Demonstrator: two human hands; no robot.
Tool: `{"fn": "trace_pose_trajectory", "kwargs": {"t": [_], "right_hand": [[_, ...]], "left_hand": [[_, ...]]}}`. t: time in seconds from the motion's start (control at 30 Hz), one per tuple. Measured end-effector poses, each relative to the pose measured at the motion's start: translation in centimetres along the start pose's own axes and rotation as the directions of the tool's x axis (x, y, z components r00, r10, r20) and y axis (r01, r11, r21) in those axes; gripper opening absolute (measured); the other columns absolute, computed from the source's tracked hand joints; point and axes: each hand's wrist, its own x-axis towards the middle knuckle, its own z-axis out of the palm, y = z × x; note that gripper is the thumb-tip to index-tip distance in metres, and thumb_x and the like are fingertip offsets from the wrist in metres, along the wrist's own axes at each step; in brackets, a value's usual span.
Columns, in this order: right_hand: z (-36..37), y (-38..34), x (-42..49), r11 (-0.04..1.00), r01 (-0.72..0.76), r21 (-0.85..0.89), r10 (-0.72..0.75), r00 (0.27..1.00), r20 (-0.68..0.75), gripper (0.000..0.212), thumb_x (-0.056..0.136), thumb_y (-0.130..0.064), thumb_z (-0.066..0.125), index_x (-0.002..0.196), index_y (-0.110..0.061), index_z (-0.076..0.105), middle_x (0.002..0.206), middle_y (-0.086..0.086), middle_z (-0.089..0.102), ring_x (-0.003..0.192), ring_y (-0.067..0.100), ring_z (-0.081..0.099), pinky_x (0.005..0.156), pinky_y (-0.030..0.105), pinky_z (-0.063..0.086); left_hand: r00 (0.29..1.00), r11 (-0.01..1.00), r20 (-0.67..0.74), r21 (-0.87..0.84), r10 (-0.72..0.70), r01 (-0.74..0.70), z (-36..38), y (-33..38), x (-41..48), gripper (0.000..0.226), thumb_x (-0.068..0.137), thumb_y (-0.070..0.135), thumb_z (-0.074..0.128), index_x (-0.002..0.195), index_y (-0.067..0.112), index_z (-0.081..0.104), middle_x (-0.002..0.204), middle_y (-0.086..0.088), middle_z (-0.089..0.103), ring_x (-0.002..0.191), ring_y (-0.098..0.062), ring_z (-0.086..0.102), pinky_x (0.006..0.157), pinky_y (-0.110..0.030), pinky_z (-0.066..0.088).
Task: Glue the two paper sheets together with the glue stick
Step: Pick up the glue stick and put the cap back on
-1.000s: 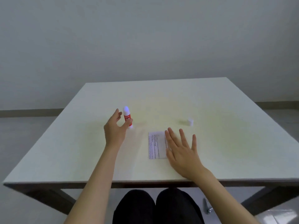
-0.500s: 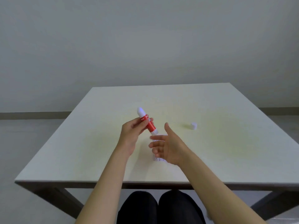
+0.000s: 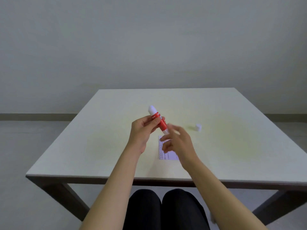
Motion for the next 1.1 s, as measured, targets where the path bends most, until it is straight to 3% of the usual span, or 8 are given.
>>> {"fn": "trace_pose_trajectory", "kwargs": {"t": [0.2,0.37,0.5,0.63,0.73,0.87,0.97,1.1], "right_hand": [[-0.2,-1.0,-0.1,0.965,-0.088,0.249,0.035,0.977,0.209,0.016,0.095,-0.017,0.052,0.091,-0.002,0.057,0.071,0.011,0.064,0.05,0.017,0.062,0.049,0.023,0.051],[0.0,1.1,-0.3,0.576,0.477,-0.664,-0.601,0.798,0.052,0.02,0.084,-0.011,0.065,0.088,-0.007,0.046,0.071,0.0,0.057,0.06,0.022,0.055,0.056,0.033,0.048],[0.3,-0.6,-0.5,0.999,0.041,0.031,-0.044,0.996,0.072,0.033,0.092,-0.039,0.052,0.107,-0.009,0.051,0.072,0.005,0.068,0.052,0.018,0.062,0.052,0.027,0.052],[-0.4,-1.6,0.0,0.891,-0.327,0.315,0.205,0.909,0.362,0.035,0.099,-0.029,0.042,0.099,0.001,0.059,0.067,0.008,0.068,0.052,0.015,0.063,0.051,0.023,0.053],[0.3,-0.5,-0.5,0.946,0.264,-0.188,-0.256,0.964,0.069,0.01,0.089,-0.011,0.06,0.091,-0.004,0.053,0.072,0.007,0.063,0.056,0.017,0.063,0.054,0.026,0.052],[0.6,1.3,-0.3,0.329,0.512,-0.793,-0.769,0.633,0.089,0.023,0.079,-0.012,0.07,0.092,-0.006,0.051,0.074,-0.002,0.057,0.056,0.024,0.053,0.05,0.03,0.041],[0.6,-0.5,-0.1,0.952,0.159,-0.26,-0.16,0.987,0.017,0.042,0.091,-0.042,0.052,0.122,-0.014,0.046,0.085,-0.007,0.064,0.057,0.014,0.058,0.059,0.023,0.043],[-0.4,-1.4,1.1,0.933,-0.288,0.217,0.188,0.901,0.39,0.038,0.1,-0.031,0.036,0.103,-0.003,0.06,0.069,0.005,0.068,0.055,0.016,0.059,0.061,0.025,0.049]], "left_hand": [[1.0,1.0,-0.007,0.008,0.02,-0.02,-0.1,0.6,-0.3,0.013,0.087,0.011,0.063,0.097,0.007,0.071,0.088,-0.001,0.077,0.089,-0.015,0.072,0.088,-0.025,0.053],[1.0,1.0,-0.009,0.014,0.024,-0.024,0.3,0.4,-0.6,0.013,0.086,0.012,0.063,0.097,0.011,0.07,0.082,0.006,0.077,0.083,-0.008,0.072,0.075,-0.012,0.053],[1.0,1.0,-0.019,0.003,0.02,-0.02,-0.1,0.6,-0.6,0.014,0.086,0.012,0.063,0.098,0.009,0.07,0.085,0.004,0.077,0.084,-0.009,0.072,0.076,-0.014,0.054],[1.0,1.0,-0.011,0.006,0.016,-0.016,-0.2,0.7,-0.6,0.011,0.087,0.012,0.063,0.094,0.01,0.071,0.086,0.002,0.077,0.085,-0.013,0.072,0.08,-0.02,0.055],[0.999,1.0,-0.038,0.02,0.006,-0.005,-0.1,0.6,-0.6,0.014,0.086,0.015,0.064,0.097,0.012,0.071,0.084,0.006,0.077,0.084,-0.008,0.072,0.073,-0.014,0.051],[0.999,1.0,-0.044,0.01,0.023,-0.023,0.4,0.6,-0.6,0.012,0.086,0.015,0.064,0.096,0.013,0.071,0.084,0.006,0.077,0.086,-0.01,0.072,0.075,-0.014,0.054],[0.998,0.998,-0.057,0.05,0.029,-0.026,0.1,0.9,-0.5,0.013,0.086,0.015,0.064,0.096,0.012,0.071,0.084,0.007,0.076,0.087,-0.011,0.071,0.079,-0.017,0.052],[0.999,0.998,-0.043,0.053,0.027,-0.025,-0.5,1.1,-0.2,0.011,0.087,0.014,0.063,0.092,0.012,0.072,0.084,0.005,0.077,0.084,-0.011,0.071,0.077,-0.017,0.053]]}}
